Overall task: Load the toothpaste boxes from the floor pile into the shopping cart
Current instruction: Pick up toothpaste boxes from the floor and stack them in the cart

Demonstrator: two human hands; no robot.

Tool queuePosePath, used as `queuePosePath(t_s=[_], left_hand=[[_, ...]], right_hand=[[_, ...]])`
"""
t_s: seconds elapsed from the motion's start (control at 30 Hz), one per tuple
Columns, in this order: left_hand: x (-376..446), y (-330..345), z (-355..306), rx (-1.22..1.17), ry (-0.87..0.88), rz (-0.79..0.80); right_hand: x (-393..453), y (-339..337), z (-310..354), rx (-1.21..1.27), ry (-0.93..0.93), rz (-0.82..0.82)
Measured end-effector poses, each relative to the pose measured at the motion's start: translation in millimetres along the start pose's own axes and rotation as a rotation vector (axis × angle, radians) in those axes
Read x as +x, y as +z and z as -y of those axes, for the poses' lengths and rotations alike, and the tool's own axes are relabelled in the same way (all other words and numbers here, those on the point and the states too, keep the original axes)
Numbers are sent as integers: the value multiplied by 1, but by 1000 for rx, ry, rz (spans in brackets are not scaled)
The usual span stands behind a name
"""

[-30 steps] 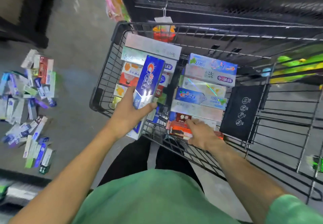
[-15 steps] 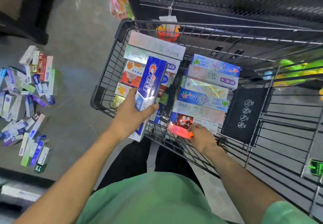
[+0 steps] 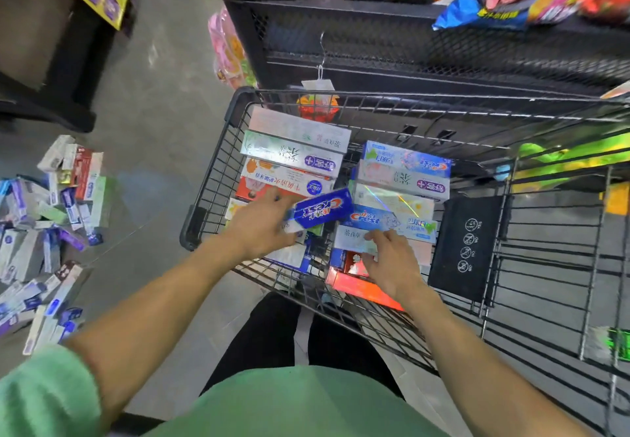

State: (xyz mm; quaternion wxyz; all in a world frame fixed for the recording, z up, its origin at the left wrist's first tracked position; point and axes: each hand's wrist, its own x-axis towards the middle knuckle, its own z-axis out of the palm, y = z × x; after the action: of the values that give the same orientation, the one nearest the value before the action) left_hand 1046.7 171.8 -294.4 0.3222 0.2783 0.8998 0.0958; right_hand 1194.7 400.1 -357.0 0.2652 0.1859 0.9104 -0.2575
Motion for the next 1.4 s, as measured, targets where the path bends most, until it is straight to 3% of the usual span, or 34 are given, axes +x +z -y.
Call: queuePosePath(t_s=[0.1,0.27,0.5,0.77,0.87,1.0,1.4], left_hand=[[31,1,12,248,81,73],[72,6,32,436,168,86],[111,15,47,571,54,45],[109,9,56,548,-81,-71],[104,16,58,525,8,-105],[89,41,56,549,116,-54],[91,52,71,479,27,-16]], right_hand=[[0,-9,5,12,10,-44],[-4,-10,9,-82,21,-20],[6,-13,23,-157,23,31],[28,-18,33,-192,-11,52],[31,-19,40,-203,-29,53],[35,-24,48,-206,-34,54],[29,-9,36,-217,-19,126]])
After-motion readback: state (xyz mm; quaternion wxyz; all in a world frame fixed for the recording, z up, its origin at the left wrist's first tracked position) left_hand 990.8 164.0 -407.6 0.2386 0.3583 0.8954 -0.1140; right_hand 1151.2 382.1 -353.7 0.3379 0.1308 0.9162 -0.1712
